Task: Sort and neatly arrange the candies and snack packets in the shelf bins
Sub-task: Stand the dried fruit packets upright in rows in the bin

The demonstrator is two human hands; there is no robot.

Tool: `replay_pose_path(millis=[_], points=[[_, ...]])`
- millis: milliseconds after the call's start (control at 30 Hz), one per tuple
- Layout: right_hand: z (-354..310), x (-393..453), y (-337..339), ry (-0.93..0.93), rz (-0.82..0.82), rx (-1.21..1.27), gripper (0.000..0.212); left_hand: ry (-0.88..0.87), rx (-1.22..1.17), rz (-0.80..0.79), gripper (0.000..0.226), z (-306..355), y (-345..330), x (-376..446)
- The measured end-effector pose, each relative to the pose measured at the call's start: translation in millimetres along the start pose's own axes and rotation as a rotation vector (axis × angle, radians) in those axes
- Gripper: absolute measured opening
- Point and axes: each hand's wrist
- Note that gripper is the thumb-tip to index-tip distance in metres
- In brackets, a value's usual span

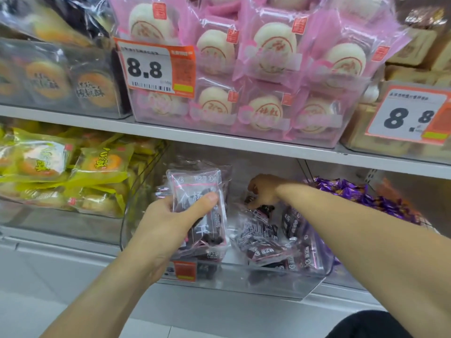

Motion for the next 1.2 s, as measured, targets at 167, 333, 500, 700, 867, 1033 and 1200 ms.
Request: replay_pose_path(millis=[167,333,500,700,867,1033,1200], points=[[9,11,-2,-0.071,-0.053,-0.014,0.060,-0.027,-0.039,-0.048,0.057,-1,2,-1],[9,-10,18,0.013,-0.002,0.028,0.038,-0.054,-0.059,-0.035,0.065,-3,2,-1],[3,-62,25,0.096,0.266,0.019,0.056,-0.084,-0.087,-0.026,0.058,-1,-2,-4],[4,-162,13,0.357,0.546,0.505,0.051,-0.205,0.005,-0.015,0.051,8,-10,-16],[3,-192,4,0.560,0.108,1.211,0.057,-0.330,0.153,-0.045,0.058,7,-22,-23],[-24,-172,-14,0.341,0.301,1.343,0.094,-0.331,0.118,-0.212,0.093,-2,-32,-27],[-41,-168,-20,0.333,0.446,1.358,0.092,-0.251,0.004,-0.475,0.050,11,-33,-37]])
Point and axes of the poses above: each hand's wrist, its own x-axis towards the middle knuckle, its own y-axis out of the back of the hand, z = x × y, and after that the axes turned 5 degrees about -x, right-handed
